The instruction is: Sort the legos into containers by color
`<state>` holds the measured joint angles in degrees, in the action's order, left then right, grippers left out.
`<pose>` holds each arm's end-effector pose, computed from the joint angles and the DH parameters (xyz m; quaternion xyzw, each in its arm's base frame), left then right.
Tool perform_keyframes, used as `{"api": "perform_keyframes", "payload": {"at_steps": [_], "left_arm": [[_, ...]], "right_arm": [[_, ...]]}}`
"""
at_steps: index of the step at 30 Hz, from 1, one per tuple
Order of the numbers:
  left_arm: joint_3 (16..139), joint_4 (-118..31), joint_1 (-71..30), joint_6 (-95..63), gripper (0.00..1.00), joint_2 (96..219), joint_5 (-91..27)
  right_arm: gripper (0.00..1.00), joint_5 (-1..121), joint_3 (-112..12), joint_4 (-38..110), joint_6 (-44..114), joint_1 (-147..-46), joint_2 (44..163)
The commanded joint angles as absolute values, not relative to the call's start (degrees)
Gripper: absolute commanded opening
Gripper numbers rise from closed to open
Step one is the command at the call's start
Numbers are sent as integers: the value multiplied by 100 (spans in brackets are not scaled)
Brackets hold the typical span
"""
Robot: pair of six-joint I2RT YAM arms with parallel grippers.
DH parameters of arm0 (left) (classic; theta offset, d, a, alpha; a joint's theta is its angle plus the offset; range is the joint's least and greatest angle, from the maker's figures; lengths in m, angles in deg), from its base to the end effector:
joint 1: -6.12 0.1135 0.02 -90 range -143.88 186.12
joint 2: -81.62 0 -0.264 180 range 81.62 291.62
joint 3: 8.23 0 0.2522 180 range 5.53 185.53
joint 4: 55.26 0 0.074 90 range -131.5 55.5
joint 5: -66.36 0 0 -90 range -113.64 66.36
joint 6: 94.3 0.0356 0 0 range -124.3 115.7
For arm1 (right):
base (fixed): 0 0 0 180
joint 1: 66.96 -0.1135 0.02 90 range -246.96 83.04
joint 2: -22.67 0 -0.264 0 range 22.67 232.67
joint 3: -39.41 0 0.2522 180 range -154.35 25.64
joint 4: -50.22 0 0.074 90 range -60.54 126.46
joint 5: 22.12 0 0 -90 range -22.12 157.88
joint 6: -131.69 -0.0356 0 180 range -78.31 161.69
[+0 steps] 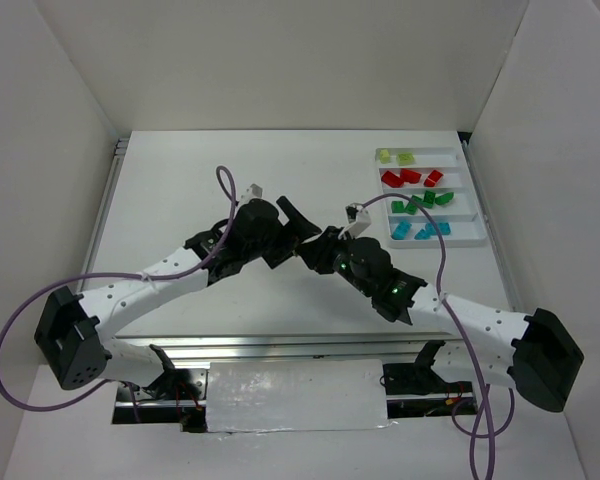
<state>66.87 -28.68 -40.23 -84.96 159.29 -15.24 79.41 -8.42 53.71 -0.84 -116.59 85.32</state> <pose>0.2184 -0.2214 0.3069 -0.2891 0.8108 -0.4238 0.2818 0.1669 0.1853 0.2621 0.0159 0.7720 0.4004 0.4934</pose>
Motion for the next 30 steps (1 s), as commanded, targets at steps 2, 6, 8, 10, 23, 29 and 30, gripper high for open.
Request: {"api": "perform_keyframes", "payload": {"at_steps": [2, 6, 8, 10, 23, 29, 30], "left_arm": [[7302, -2193, -4046, -8138, 99, 15642, -766], [7549, -1461, -3898, -8041, 99, 15308, -19], [7462, -1251, -3608, -7997, 100, 15020, 88], [7295, -1136, -3205, -7892, 100, 14790, 79], [8076, 393, -2605, -4414, 100, 13603, -341], [7114, 449, -2587, -3296, 99, 12848, -230], [6831, 273, -2587, -3304, 100, 12707, -159]], "right_arm": [[0, 8167, -1135, 5168, -138, -11522, 8700], [0, 8028, -1101, 5078, -392, -11021, 8719], [0, 7939, -1109, 5070, -445, -10574, 8674], [0, 7939, -1223, 4808, -472, -10240, 8718], [0, 7202, -5368, 2690, -973, -6566, 12614], [0, 7044, -7769, 1766, -1060, -5932, 14341], [0, 7008, -8372, 1495, -1078, -5792, 14552]]}}
